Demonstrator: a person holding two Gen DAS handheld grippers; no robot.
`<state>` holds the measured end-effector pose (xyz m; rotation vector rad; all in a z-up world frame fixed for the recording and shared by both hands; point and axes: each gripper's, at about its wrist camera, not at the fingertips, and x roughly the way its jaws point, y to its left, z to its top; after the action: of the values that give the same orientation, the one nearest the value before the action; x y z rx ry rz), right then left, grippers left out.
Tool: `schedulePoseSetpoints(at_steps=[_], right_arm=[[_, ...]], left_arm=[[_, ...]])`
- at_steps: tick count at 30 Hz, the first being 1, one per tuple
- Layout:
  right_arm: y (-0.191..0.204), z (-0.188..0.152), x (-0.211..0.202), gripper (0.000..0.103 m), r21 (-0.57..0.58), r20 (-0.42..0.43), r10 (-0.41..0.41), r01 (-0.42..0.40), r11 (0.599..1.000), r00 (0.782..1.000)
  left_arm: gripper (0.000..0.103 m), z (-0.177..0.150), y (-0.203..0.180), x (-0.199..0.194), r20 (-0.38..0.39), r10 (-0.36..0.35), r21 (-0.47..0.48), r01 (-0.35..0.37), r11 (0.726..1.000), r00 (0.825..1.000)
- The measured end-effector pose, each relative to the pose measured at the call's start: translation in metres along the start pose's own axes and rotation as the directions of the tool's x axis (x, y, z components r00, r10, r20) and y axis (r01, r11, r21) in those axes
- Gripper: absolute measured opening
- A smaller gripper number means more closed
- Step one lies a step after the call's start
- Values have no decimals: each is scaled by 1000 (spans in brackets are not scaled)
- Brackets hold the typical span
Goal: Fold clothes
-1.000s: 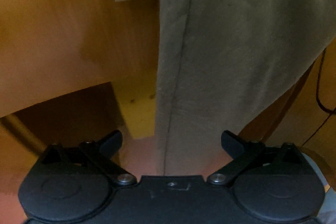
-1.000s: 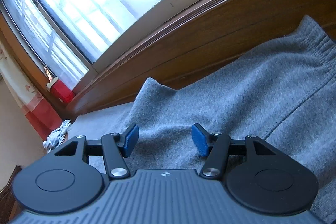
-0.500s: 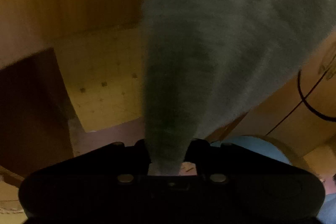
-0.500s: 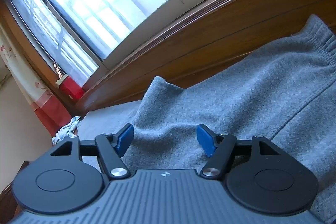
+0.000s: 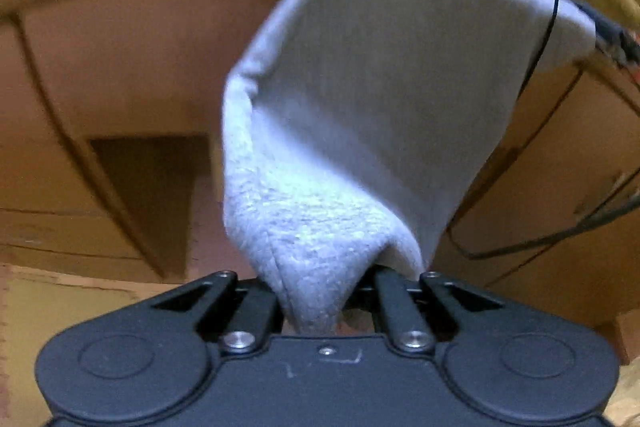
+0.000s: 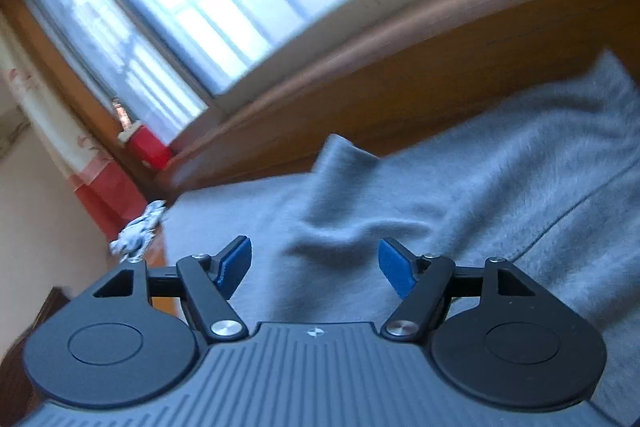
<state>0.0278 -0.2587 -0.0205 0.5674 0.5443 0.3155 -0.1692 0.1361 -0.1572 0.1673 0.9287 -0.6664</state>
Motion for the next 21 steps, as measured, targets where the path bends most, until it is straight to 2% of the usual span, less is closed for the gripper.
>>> schedulePoseSetpoints(at_steps=[2, 4, 7, 9, 12, 16, 18, 21], right_arm=[[25, -2, -27, 84, -92, 6, -35, 36, 995, 999], [53, -14, -57, 84, -223, 2, -64, 63, 973, 998], [90, -48, -105, 84, -379, -24, -99, 83, 922, 995], [105, -77, -138, 84, -424, -26, -123, 100, 900, 992], [110, -121, -178, 85, -401, -19, -170, 148, 904, 985], [97, -164, -201, 85, -268, -6, -245, 235, 934, 969], [90, -173, -200, 85, -208, 8, -286, 281, 937, 958], [93, -162, -195, 85, -210, 71, -267, 276, 938, 961]], left_arm=[[5, 15, -7, -34, 27, 31, -26, -31, 999, 999], [5, 25, -10, -65, 68, 27, -75, -21, 997, 997], [5, 49, -18, -112, 154, 30, -104, -14, 994, 988], [5, 63, -28, -138, 217, 39, -108, -16, 994, 975], [5, 80, -16, -181, 300, 33, -128, 6, 992, 953], [6, 111, -11, -218, 398, 20, -126, 32, 992, 917], [6, 120, 2, -233, 415, 28, -131, 29, 991, 909], [6, 137, 13, -230, 416, 67, -142, -8, 990, 907]])
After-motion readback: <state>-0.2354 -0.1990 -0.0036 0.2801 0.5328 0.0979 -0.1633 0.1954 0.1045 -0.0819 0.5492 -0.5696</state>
